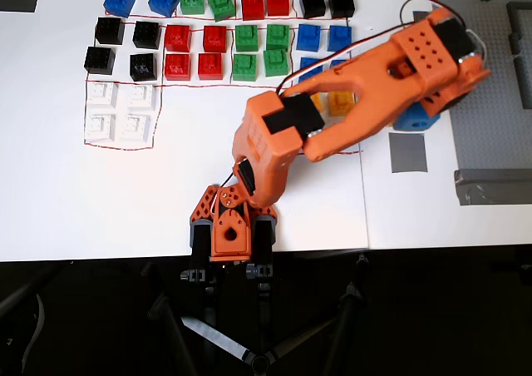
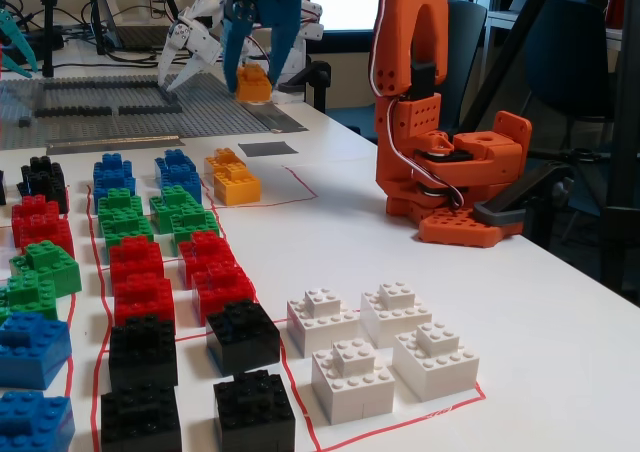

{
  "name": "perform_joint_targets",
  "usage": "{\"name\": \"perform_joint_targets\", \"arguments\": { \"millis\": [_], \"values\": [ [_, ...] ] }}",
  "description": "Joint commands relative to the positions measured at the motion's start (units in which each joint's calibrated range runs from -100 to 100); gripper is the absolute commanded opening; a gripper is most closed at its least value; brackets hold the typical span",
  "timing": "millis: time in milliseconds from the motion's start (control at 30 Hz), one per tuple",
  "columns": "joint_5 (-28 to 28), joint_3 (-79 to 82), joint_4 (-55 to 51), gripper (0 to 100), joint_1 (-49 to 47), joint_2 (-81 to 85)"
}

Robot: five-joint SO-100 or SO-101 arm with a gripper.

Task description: Grab the block and put it in the grey marker

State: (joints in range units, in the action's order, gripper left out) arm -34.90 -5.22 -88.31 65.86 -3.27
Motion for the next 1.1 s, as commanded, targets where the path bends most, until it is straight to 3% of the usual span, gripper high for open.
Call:
{"name": "perform_joint_targets", "arguments": {
  "millis": [0,300,1067],
  "values": [
    [-2.20,-6.54,3.48,0,5.28,0.85],
    [-3.71,-12.08,5.12,0,11.35,-8.48],
    [-2.25,-21.25,5.03,0,9.93,-24.54]
  ]
}}
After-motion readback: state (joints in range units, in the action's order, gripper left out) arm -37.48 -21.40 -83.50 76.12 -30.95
